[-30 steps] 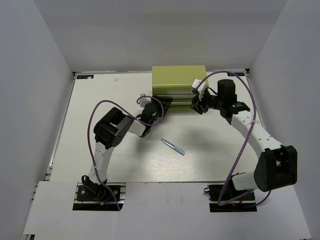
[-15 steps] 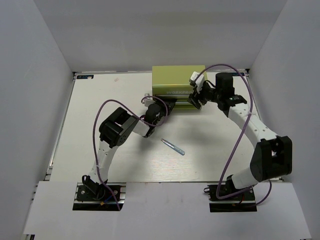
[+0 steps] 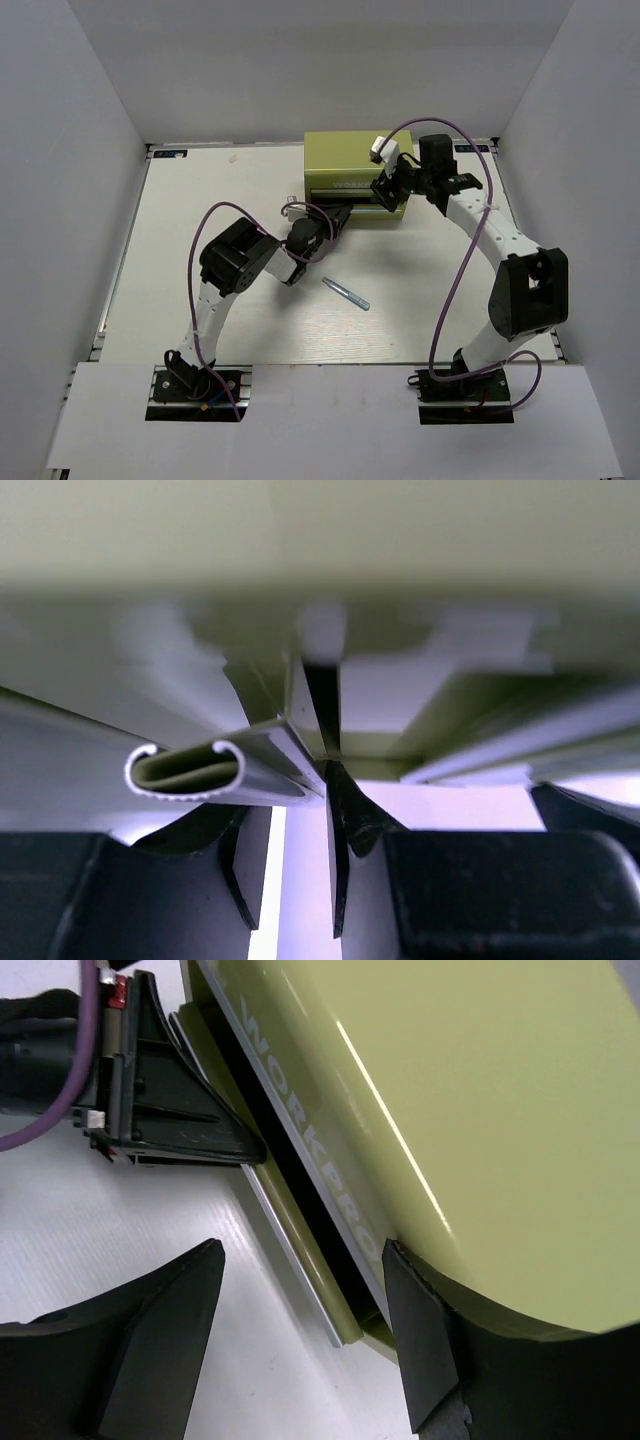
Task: Sort the stationery into containers
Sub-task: Open the drawer in the storage box.
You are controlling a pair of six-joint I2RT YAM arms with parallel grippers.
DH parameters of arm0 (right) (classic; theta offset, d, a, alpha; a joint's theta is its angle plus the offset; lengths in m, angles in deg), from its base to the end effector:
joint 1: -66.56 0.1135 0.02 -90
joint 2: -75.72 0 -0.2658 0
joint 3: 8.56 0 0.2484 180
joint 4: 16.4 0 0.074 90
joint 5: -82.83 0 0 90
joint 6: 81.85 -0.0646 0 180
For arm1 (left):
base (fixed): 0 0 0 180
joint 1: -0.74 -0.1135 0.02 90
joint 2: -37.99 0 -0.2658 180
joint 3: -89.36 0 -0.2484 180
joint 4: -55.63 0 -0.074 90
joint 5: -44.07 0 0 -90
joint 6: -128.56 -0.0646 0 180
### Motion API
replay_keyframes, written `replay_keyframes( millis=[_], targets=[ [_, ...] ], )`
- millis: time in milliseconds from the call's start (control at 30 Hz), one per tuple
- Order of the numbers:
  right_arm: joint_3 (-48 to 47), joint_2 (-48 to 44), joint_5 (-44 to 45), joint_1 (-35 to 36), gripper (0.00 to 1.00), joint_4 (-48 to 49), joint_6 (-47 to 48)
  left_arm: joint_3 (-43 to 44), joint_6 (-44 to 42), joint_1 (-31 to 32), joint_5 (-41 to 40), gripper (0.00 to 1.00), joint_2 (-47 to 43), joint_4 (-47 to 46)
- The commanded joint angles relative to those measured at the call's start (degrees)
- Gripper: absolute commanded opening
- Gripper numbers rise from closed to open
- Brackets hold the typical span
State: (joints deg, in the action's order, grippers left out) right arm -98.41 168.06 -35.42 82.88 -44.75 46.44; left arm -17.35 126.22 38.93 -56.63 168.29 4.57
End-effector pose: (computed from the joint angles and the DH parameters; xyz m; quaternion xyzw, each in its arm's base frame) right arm 0.3671 0.1393 0.3012 -0.4939 0.6941 0.1171 0.5104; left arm 0.3720 -0.2774 0.0936 -0.3662 0.6456 -0.5620 0.3651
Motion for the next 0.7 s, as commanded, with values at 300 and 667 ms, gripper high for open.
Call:
replay_keyframes(
  millis=[300, 667],
  targets=[
    [-7.0, 5.7, 8.6, -0.6, 0.71, 2.7, 0.0, -10.3, -2.6, 0.1, 0.3, 0.26, -6.8, -2.0],
    [-5.3, 3.8, 5.6, -0.8, 0.71, 1.1, 0.3, -14.2, -2.6, 0.7, 0.9, 0.61, -10.0, -3.8]
  ],
)
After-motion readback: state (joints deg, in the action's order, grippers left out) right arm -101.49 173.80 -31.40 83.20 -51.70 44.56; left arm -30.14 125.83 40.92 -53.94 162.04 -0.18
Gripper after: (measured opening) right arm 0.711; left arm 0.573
